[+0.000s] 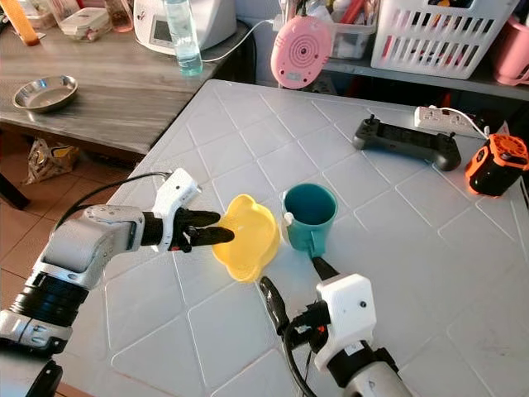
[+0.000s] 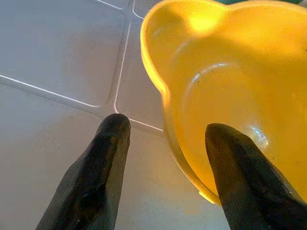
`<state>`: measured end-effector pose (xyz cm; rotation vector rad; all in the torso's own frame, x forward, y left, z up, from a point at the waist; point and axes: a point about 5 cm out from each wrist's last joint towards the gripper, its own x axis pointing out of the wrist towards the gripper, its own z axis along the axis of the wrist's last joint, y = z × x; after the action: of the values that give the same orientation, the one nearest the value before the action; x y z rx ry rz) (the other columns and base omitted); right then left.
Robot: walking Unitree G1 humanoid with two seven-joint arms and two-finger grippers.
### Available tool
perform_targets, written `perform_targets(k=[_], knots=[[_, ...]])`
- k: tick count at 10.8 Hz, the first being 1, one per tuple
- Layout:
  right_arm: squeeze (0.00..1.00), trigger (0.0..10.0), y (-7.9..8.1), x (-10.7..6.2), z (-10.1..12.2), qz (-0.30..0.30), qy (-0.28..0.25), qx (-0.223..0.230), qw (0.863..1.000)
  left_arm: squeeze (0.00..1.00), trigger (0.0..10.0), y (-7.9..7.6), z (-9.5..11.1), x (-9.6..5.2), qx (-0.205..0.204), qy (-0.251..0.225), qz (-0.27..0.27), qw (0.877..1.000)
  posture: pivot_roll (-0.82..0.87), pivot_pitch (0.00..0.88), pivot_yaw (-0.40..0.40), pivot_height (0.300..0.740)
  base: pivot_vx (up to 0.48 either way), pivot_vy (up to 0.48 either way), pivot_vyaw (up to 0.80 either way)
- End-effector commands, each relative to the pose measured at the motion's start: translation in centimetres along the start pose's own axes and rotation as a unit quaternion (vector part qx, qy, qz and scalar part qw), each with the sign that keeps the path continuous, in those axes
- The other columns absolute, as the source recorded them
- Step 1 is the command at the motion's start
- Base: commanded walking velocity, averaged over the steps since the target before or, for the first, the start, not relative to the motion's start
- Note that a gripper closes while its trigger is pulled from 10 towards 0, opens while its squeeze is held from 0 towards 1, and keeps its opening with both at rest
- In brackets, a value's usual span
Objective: Setting the table
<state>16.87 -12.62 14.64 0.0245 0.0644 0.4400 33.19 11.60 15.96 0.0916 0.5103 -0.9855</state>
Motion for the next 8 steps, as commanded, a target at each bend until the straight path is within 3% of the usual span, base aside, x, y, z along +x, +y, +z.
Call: perform_targets(k=[1, 8], knots=[[0.0, 10.0, 0.23, -0.01, -0.09, 0.009, 0.003, 0.003, 1.0, 0.0, 0.0, 0.05, 0.27, -0.12, -0.004, -0.003, 0.006, 1.0, 0.07, 0.128, 0.044, 0.74, 0.0, 0.0, 0.0], [0.0, 10.0, 0.2, 0.37, -0.67, 0.012, 0.006, 0.005, 1.0, 0.0, 0.0, 0.62, 0.54, -0.22, -0.042, -0.027, 0.033, 0.998, 0.08, 0.128, 0.044, 0.74, 0.0, 0.0, 0.0]])
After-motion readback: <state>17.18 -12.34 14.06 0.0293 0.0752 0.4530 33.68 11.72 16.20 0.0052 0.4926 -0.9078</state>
